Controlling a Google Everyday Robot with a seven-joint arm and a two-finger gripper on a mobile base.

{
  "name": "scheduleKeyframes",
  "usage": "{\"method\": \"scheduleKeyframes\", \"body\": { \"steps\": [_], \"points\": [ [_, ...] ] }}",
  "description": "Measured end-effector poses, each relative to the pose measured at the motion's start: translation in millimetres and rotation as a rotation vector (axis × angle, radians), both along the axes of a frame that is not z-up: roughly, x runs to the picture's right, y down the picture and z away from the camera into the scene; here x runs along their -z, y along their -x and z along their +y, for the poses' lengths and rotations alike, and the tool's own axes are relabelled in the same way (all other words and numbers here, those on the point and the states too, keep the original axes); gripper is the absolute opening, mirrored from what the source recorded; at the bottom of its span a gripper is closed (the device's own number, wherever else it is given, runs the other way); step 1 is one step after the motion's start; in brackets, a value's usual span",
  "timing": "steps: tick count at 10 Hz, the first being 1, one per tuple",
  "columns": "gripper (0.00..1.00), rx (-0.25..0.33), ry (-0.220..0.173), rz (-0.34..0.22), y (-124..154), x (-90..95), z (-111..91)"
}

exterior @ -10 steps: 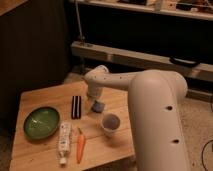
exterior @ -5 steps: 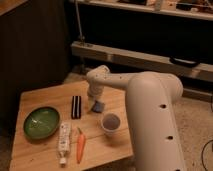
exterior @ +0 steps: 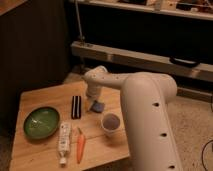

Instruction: Place the white sponge in the ceramic cup

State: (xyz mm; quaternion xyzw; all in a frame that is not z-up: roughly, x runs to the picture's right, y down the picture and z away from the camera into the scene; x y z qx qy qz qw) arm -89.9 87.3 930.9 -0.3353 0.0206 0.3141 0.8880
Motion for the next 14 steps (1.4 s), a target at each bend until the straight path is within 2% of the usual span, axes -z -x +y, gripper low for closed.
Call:
{"method": "scheduleKeyframes", "body": {
  "steps": [2, 3, 5, 7, 9, 10, 12, 14],
  "points": [
    [0.24, -0.006, -0.004, 0.015, -1, 1.7, -3],
    [0.22, -0.009, -0.015, 0.020, -4, 5.4, -7],
    [0.28, -0.030, -0.056, 0.012, -12, 27.4, -21],
    [0.28, -0.049, -0.112, -0.004, -21, 62.8, -39],
    [0.28, -0.078, -0.182, -0.034, -30, 112.4, -58],
    [0.28, -0.093, -0.204, -0.051, -31, 130.6, -61],
    [0.28, -0.160, -0.275, -0.117, -37, 188.9, -57],
    [0.28, -0.235, -0.333, -0.177, -44, 232.4, -47]
  ]
}}
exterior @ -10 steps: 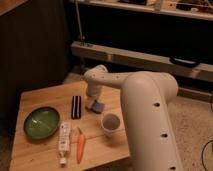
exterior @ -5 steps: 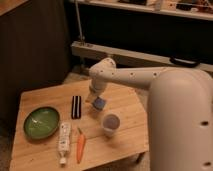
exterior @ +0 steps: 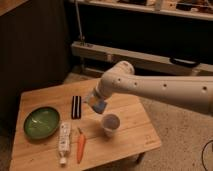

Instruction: Place the white sponge in the ceramic cup

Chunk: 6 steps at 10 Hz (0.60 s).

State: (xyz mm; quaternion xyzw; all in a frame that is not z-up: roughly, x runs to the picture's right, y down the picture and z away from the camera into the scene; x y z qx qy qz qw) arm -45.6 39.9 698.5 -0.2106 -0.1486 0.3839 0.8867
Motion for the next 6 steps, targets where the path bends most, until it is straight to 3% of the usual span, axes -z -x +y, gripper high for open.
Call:
{"method": "scheduleKeyframes", "body": {
  "steps": [2, 4, 6],
  "points": [
    [0.28, -0.059, -0.010, -0.030, -11, 17.3, 8],
    [0.28, -0.135, -0.008, -0.061, -31, 20.3, 21],
    [0.28, -0.176, -0.006, -0.084, -38, 21.6, 28]
  ]
}}
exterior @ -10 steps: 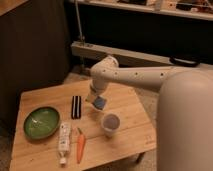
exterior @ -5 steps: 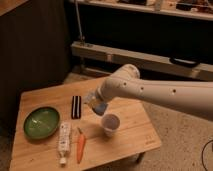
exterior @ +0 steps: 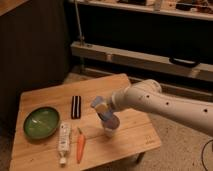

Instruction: Place the white sponge in the ceramic cup

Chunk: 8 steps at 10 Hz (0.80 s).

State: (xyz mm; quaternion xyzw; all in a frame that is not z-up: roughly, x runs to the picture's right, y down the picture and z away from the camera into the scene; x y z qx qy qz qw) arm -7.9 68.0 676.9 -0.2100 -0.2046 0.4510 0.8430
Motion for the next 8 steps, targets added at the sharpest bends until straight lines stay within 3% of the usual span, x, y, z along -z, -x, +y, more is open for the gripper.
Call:
{"method": "scheduleKeyframes", "body": {
  "steps": [3, 8],
  "points": [
    [0.28, -0.050, 0.004, -0.017, -13, -8.3, 21],
    [0.28, -0.079, -0.041, -0.055, -30, -25.4, 42]
  ]
}}
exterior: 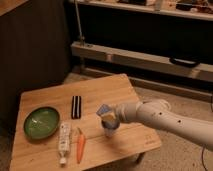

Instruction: Place the white sponge in the ceramic cup

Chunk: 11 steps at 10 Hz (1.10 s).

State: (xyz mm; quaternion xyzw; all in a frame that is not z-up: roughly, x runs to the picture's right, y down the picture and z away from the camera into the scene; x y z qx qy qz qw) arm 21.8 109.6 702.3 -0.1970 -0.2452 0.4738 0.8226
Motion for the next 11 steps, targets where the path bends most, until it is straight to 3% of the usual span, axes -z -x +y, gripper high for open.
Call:
{"method": "scheduleKeyframes", "body": {
  "steps": [3, 5, 8, 9, 11],
  "points": [
    [0.29, 0.003, -0.011, -0.018, 0, -9.8, 0],
    [0.42, 0.013, -0.016, -0.029, 2, -13.3, -2],
    [0.74, 0.054, -0.015, -0.067, 7, -18.8, 0],
    [0.79, 0.065, -0.013, -0.076, 8, -20.2, 0],
    [0.80, 0.068, -0.002, -0.082, 6, -22.1, -1]
  ]
}}
